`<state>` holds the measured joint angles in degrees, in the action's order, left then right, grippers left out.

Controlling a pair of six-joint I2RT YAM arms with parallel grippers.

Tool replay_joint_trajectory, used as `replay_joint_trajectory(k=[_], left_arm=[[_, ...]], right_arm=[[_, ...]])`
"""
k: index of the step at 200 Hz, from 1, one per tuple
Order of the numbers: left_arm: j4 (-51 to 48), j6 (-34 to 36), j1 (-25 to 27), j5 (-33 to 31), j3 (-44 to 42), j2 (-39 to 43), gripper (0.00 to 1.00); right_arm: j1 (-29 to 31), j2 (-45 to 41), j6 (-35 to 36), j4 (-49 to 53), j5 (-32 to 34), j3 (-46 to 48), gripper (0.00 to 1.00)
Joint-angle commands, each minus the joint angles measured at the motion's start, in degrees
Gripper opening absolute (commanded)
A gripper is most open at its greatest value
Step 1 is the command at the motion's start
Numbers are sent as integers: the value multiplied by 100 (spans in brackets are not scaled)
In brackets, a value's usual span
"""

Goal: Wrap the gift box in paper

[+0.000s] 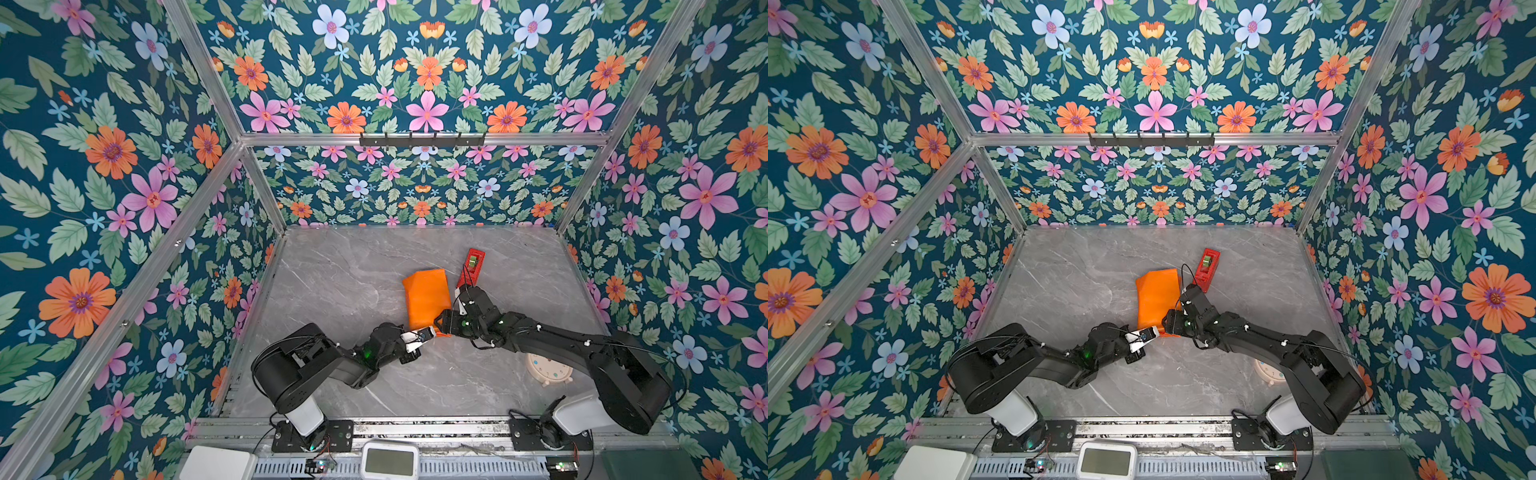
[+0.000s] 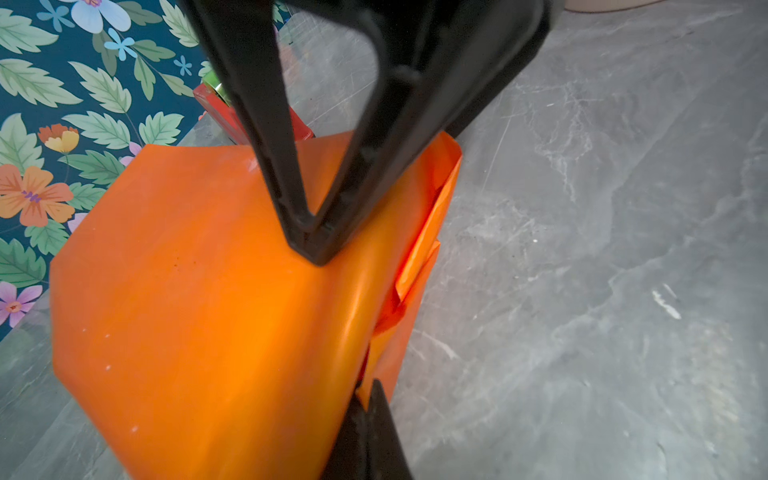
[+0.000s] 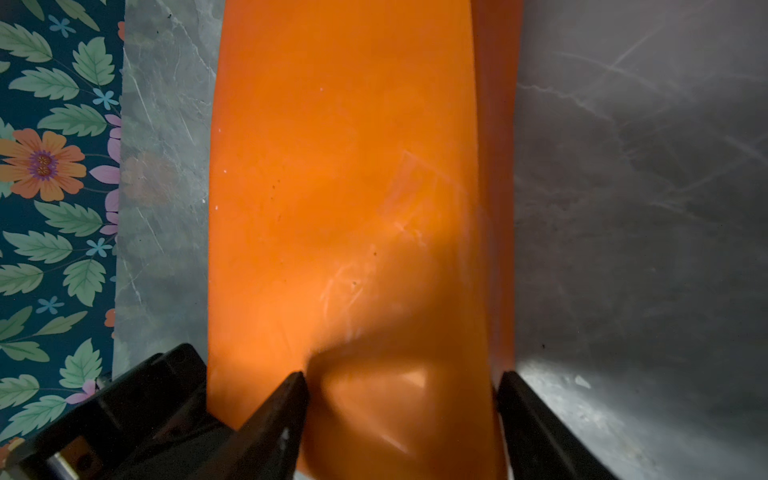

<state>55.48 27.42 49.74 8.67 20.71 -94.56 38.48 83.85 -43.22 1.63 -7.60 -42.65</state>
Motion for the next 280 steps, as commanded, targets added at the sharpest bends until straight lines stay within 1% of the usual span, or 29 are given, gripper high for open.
replay_joint_trajectory(k=[1, 23, 57, 59, 61, 64, 70, 98, 110, 128, 150, 169, 187, 212, 251, 280], left_arm=[[336, -53, 1, 83, 6, 35, 0], [392, 22, 6, 43, -71, 17, 0], [428, 78, 2, -5, -162, 35, 0], [428, 86, 1, -5, -163, 35, 0], [422, 87, 1, -5, -164, 35, 0], [420, 92, 1, -5, -168, 35, 0], [428, 97, 1, -5, -172, 35, 0], [414, 106, 1, -32, -180, 34, 0], [419, 110, 1, -45, -181, 35, 0], [415, 114, 1, -57, -173, 35, 0], [404, 121, 1, -49, -171, 39, 0], [393, 129, 1, -49, -159, 52, 0], [376, 122, 2, -18, -155, 56, 0], [334, 123, 1, -5, -137, 52, 0], [263, 164, 1, 12, -120, 78, 0], [127, 192, 5, 89, -68, 70, 0]], right_arm=[[20, -64, -15, 328, -200, 20, 73], [24, -229, 175, 607, 55, -23, 78], [19, -646, 900, 1053, 522, -42, 87], [19, -669, 944, 1075, 533, -31, 89], [26, -697, 990, 1087, 545, -21, 94], [23, -741, 1051, 1107, 562, -5, 98], [25, -828, 1179, 1139, 596, 43, 99], [27, -1350, 1708, 1062, 576, 541, 99], [64, -1583, 1896, 792, 520, 859, 99], [301, -1732, 2124, 288, 710, 1246, 99], [533, -1356, 2316, -255, 903, 1382, 97], [723, -912, 2630, -1164, 1084, 1530, 93], [738, -580, 2926, -1820, 1136, 1642, 89], [749, -164, 3323, -2213, 1182, 1598, 86], [745, 432, 3745, -2962, 1354, 1722, 83], [744, 712, 3825, -3417, 1506, 1769, 79]])
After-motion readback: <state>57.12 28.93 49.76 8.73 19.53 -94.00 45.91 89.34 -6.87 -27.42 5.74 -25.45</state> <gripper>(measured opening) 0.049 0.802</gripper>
